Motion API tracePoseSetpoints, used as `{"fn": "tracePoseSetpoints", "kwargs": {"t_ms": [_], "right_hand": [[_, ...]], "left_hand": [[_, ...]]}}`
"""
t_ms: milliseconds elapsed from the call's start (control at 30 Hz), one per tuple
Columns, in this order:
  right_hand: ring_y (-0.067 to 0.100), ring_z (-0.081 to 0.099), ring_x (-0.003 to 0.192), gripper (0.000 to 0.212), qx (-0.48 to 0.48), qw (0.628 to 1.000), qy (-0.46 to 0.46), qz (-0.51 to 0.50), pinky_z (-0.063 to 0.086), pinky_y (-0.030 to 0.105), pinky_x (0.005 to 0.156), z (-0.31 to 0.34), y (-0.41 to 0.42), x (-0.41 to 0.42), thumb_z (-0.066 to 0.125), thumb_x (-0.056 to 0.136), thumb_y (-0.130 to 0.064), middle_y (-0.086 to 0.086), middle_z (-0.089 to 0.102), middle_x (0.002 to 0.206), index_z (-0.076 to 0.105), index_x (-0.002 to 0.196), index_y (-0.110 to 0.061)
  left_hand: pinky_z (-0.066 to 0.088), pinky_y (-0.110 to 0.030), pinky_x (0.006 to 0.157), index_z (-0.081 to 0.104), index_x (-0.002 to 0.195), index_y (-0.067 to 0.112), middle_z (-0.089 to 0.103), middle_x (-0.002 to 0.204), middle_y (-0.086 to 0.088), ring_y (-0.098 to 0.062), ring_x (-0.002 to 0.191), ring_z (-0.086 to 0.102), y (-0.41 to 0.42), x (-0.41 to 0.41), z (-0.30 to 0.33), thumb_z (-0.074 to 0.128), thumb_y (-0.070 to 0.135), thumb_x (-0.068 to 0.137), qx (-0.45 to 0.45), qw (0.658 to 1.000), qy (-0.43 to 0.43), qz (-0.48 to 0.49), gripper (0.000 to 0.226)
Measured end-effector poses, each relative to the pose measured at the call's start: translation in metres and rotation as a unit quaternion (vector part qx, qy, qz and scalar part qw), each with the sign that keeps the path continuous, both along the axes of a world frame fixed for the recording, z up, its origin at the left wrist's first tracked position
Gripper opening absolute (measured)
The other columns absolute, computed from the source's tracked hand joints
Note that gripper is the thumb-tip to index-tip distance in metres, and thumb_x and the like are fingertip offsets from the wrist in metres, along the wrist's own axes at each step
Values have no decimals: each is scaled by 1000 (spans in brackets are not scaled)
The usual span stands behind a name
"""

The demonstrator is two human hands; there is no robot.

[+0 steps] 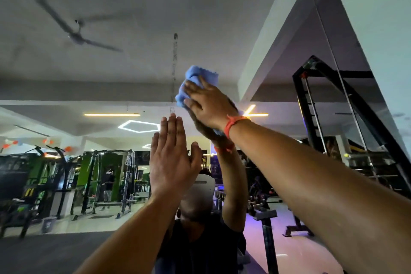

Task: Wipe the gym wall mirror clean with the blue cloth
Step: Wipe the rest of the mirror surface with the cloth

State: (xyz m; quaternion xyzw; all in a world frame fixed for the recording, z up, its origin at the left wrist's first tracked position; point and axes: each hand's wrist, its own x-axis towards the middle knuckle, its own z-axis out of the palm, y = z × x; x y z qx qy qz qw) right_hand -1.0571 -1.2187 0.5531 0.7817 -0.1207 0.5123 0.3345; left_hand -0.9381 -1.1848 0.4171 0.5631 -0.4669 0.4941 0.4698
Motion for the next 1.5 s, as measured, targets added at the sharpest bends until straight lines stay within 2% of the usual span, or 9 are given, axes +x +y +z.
{"fn": "tracePoseSetpoints", "kwargs": {"t_ms": [133, 400, 600, 833, 933, 1067, 1267, 1400, 1500], "right_hand": [[15, 26, 154, 55, -60, 990, 118, -39, 24, 29, 120, -43, -27, -57, 38, 107, -49, -6, 38, 162, 42, 156, -24], [38, 38, 144, 49, 57, 969, -240, -1, 40, 49, 114, -37, -49, -59, 41, 101, -31, 14, 53, 150, 59, 140, -9], [16, 17, 157, 53, -62, 993, 85, -56, 21, 34, 125, -125, -68, -120, 41, 107, -43, -8, 33, 164, 41, 156, -24], [30, 30, 152, 57, 133, 922, -364, 0, 32, 39, 122, -158, -78, -115, 34, 105, -46, 0, 41, 161, 45, 155, -20], [26, 20, 157, 54, 57, 990, -126, -29, 24, 40, 126, -212, -61, -90, 38, 108, -43, -7, 33, 165, 35, 159, -25], [23, 26, 155, 52, -47, 986, 80, -141, 29, 44, 123, -234, -83, -174, 33, 108, -47, -10, 35, 163, 37, 157, -29], [42, 42, 143, 65, 231, 937, -248, -79, 48, 53, 106, -248, -76, -183, 30, 101, -50, 11, 34, 164, 34, 160, -22], [23, 32, 150, 68, 312, 923, -221, 41, 29, 34, 123, -256, -71, -178, 36, 96, -39, 7, 35, 163, 30, 160, -17], [5, 70, 99, 28, 487, 786, -255, 281, 55, 26, 90, -255, -59, -213, 44, 106, -7, -1, 76, 109, 66, 123, -3]], "left_hand": [[-8, -35, 126, -1, 163, 14, -11, 171, -3, -14, 156, -18, 1, 1, -2, 24, 50, 102, 11, 1000, -5, 8, 75], [-7, -36, 126, 2, 164, 12, -6, 172, -4, -17, 158, -12, -1, 3, -1, 24, 49, 101, 8, 1000, -9, 11, 76], [-6, -37, 127, 0, 163, 12, -8, 171, -5, -17, 157, -14, 0, 4, -1, 23, 50, 102, 21, 1000, -6, 16, 76], [0, -42, 129, 6, 163, 8, 0, 172, -9, -22, 159, -5, -1, 4, -3, 28, 46, 102, 16, 1000, -12, 1, 75], [1, -43, 129, 6, 163, 8, -1, 172, -9, -22, 159, -7, -1, 5, -1, 28, 46, 103, 22, 1000, -13, 1, 75], [0, -43, 127, 11, 163, 8, 1, 172, -10, -24, 159, -4, 3, 3, -15, 25, 44, 102, 34, 999, -31, -21, 72], [44, -47, 113, 51, 145, 10, 53, 150, -12, -24, 142, 44, -4, -69, -67, 43, 26, 92, 93, 960, -157, -212, 56], [56, -41, 90, 57, 131, 34, 71, 121, 7, -18, 111, 65, -24, -146, -76, 41, 39, 97, 132, 918, -141, -346, 37], [48, -45, 103, 55, 137, 34, 66, 134, 4, -20, 125, 59, -44, -194, -82, 31, 49, 101, 210, 883, -153, -391, 46]]}}
